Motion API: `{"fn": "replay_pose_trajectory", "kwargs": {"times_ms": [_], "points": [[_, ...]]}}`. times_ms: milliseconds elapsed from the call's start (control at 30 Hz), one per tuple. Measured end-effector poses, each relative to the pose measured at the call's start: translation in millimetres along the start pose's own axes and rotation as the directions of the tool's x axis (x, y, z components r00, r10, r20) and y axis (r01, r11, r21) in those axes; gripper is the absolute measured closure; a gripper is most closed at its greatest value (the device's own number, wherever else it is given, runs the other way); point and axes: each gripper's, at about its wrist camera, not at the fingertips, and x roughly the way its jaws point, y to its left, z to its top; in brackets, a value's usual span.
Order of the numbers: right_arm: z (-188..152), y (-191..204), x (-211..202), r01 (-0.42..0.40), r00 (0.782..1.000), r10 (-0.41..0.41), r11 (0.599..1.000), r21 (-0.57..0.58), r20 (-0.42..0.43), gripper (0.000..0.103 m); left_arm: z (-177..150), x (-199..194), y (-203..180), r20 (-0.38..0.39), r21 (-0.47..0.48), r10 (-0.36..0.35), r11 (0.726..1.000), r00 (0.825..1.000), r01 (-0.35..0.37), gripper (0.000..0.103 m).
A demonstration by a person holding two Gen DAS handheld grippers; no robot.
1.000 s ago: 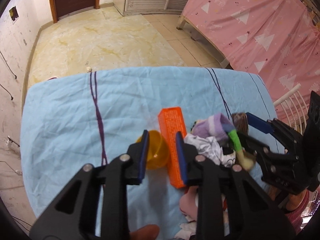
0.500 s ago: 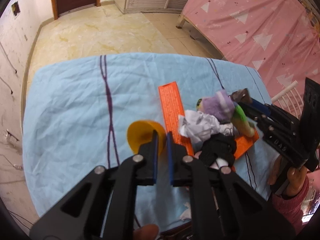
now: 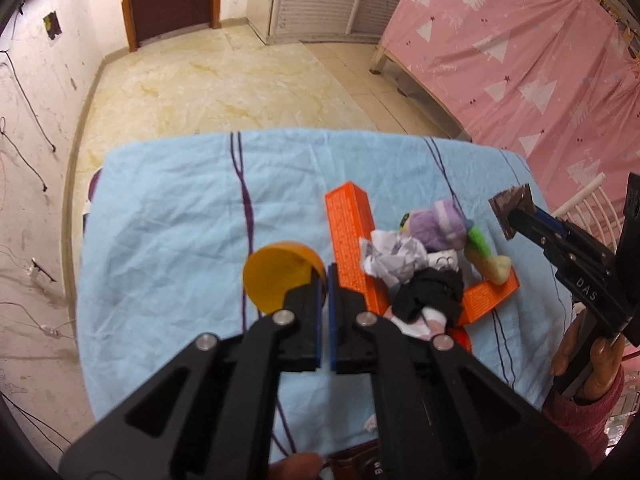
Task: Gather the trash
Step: 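Grasp the brown snack wrapper with the right tool while the left tool grasps the yellow cup, then drop the wrapper from the right tool into the yellow bin while the left tool drops the yellow cup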
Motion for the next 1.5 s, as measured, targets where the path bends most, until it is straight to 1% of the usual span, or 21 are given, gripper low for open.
{"fn": "replay_pose_trajectory", "kwargs": {"times_ms": [133,333,467,633,733,933,1067,1300,1500], "points": [[-0.7,-7.2,-10.6,-0.006,1.000,0.006,1.000,0.010,0.020,0.085,3.3,-15.7,-9.7,0.028,0.018,0.013,1.000,1.000,-0.014,0.102],[-10.1,-24.3,-31.8,-0.009,0.998,0.007,0.999,0.034,0.054,0.085,9.3,-31.6,-43.7,0.053,0.077,0.020,0.997,0.998,-0.024,0.102],[-17.4,-39.1,-50.8,0.003,0.997,-0.008,0.998,0.058,0.081,0.085,11.7,-33.9,-75.7,0.056,0.128,0.025,0.991,0.998,-0.032,0.102],[-31.4,-69.2,-76.8,0.028,0.993,-0.038,0.995,0.095,0.114,0.085,14.5,-32.3,-113.3,0.048,0.186,0.033,0.982,0.998,-0.041,0.102],[-43.1,-91.4,-93.8,0.047,0.989,-0.063,0.991,0.122,0.132,0.085,16.3,-28.9,-142.4,0.042,0.226,0.029,0.973,0.999,-0.038,0.102],[-71.8,-135.3,-130.1,0.104,0.978,-0.135,0.977,0.186,0.160,0.085,13.9,-24.2,-211.8,0.030,0.335,-0.003,0.942,1.000,-0.007,0.102],[-95.9,-167.9,-144.2,0.135,0.973,-0.175,0.960,0.245,0.150,0.085,6.4,-14.4,-264.9,0.009,0.411,-0.029,0.911,1.000,0.023,0.102],[-136.9,-219.2,-157.6,0.192,0.966,-0.236,0.930,0.312,0.109,0.085,-9.5,8.6,-343.7,-0.046,0.497,-0.064,0.864,0.997,0.078,0.102],[-169.7,-252.3,-160.8,0.203,0.962,-0.255,0.905,0.375,0.095,0.085,-21.5,31.8,-402.0,-0.112,0.546,-0.093,0.826,0.989,0.140,0.102]]}}
